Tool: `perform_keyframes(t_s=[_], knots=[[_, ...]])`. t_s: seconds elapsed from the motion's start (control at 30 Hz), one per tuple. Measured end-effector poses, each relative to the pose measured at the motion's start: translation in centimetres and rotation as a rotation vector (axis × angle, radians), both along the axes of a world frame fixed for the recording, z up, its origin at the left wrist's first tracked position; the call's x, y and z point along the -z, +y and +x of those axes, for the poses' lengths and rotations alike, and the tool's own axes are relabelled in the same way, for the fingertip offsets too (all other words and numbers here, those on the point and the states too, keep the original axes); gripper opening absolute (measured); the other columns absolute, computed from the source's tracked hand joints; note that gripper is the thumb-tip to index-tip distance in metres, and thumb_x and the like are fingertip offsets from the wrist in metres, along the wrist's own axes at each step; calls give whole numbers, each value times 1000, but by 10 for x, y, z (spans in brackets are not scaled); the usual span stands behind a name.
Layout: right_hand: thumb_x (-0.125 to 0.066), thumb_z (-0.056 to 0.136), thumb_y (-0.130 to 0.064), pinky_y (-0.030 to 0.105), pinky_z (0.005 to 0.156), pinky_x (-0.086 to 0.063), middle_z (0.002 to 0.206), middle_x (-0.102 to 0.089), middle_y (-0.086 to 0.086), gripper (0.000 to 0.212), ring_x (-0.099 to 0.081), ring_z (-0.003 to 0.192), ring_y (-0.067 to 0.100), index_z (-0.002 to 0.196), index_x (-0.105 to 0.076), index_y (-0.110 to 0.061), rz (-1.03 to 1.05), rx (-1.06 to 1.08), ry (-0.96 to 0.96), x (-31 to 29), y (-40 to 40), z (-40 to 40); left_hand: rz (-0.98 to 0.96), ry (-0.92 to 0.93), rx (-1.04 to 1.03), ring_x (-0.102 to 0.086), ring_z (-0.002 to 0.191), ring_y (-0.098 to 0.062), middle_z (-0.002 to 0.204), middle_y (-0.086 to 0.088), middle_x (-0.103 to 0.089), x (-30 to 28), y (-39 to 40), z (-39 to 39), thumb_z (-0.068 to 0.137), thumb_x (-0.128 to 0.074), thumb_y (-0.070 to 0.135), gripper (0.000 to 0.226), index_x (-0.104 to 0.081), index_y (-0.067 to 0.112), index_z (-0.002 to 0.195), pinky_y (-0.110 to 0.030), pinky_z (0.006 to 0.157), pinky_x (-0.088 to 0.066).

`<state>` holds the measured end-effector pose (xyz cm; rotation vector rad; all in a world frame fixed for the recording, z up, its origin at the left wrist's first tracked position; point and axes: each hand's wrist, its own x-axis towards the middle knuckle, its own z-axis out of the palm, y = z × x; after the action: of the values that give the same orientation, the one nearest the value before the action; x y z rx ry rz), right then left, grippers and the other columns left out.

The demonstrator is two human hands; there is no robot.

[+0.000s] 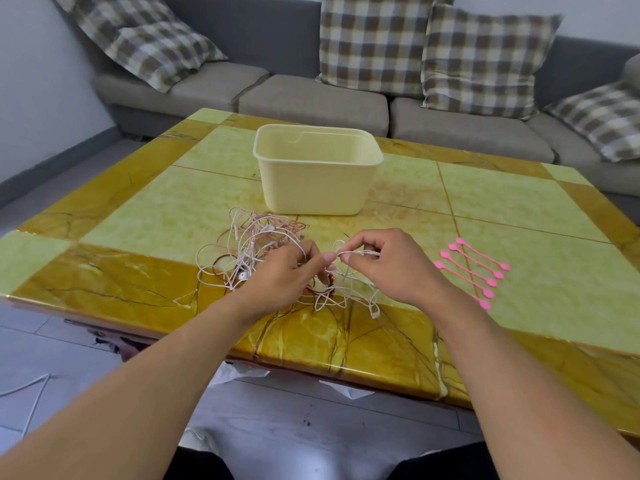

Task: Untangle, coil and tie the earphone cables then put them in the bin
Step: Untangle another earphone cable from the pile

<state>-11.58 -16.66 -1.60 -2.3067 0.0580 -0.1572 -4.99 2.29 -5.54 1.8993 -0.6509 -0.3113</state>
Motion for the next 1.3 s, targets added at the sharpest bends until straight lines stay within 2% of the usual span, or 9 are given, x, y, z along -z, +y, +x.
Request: perform_keyframes(t_s=[0.13, 0.23, 0.4, 0.5, 0.73, 0.97, 1.1, 1.2, 1.3], knots=[[-74, 91, -33, 18, 49, -29, 47, -46, -15, 5, -37, 45, 6, 89, -78, -30, 6, -35, -29, -3, 2, -2, -78, -18, -61, -59, 65, -32, 73, -2, -72, -4, 3, 0, 89, -61, 54, 51, -59, 4, 85, -44, 62, -45], [-75, 90, -35, 23, 54, -34, 49, -49, -17, 6, -42, 48, 3, 86, -78, -31, -16, -83, 24, -2, 1, -2, -126, 12, -124, -63, 65, -7, 68, -1, -70, -4, 2, 3, 96, -59, 43, 52, -59, -9, 93, -23, 61, -44], [-79, 86, -37, 16, 85, -51, 95, -75, -21, 2, -66, 92, -9, 88, -81, -36, -39, -114, 73, 0, 2, -2, -132, 22, -218, -72, 73, -11, 76, -3, -74, 0, 0, 2, 98, -65, 30, 34, -53, 0, 87, -23, 61, -50], [-77, 88, -37, 10, 81, -45, 94, -71, -23, 3, -65, 94, -8, 89, -80, -36, -67, -88, 74, 0, 2, -1, -206, 57, -260, -75, 77, -11, 79, -7, -76, -3, 1, 3, 94, -72, 21, 22, -54, 9, 90, -21, 68, -53], [-60, 101, -29, 32, 55, -50, 63, -58, -4, 19, -51, 53, 8, 87, -71, -24, 126, 37, 3, -4, -2, 1, -169, 60, -296, -74, 81, -12, 83, 3, -77, -1, 10, 10, 99, -62, 14, 12, -59, 12, 111, -26, 71, -54], [-56, 104, -22, 34, 55, -54, 64, -62, -6, 21, -54, 56, 13, 86, -68, -22, 205, 15, -12, -6, 0, 0, -45, 60, -134, -68, 100, -3, 93, 14, -77, -1, 13, 8, 99, -62, 37, 18, -68, 28, 114, -28, 89, -50], [-56, 104, -19, 34, 54, -53, 66, -64, -5, 22, -55, 57, 13, 86, -68, -21, 234, 13, -32, -6, 2, 0, -2, -48, -83, -67, 89, -1, 82, 11, -74, -1, 10, 3, 80, -82, 41, 36, -71, 27, 111, -24, 84, -50], [-55, 104, -18, 33, 51, -51, 67, -64, -7, 24, -55, 57, 13, 83, -67, -20, 258, 47, -38, -6, 2, 1, -4, -130, -103, -65, 75, -17, 73, 1, -70, 2, 9, 6, 81, -83, 36, 15, -78, 27, 92, -44, 76, -53], [-54, 104, -20, 23, 50, -44, 69, -66, -8, 24, -56, 58, 12, 84, -66, -20, 216, 57, -16, -6, 2, 1, -12, -155, -108, -58, 67, -27, 68, -10, -64, 0, 8, 6, 83, -82, 36, 8, -80, 29, 88, -42, 67, -48]])
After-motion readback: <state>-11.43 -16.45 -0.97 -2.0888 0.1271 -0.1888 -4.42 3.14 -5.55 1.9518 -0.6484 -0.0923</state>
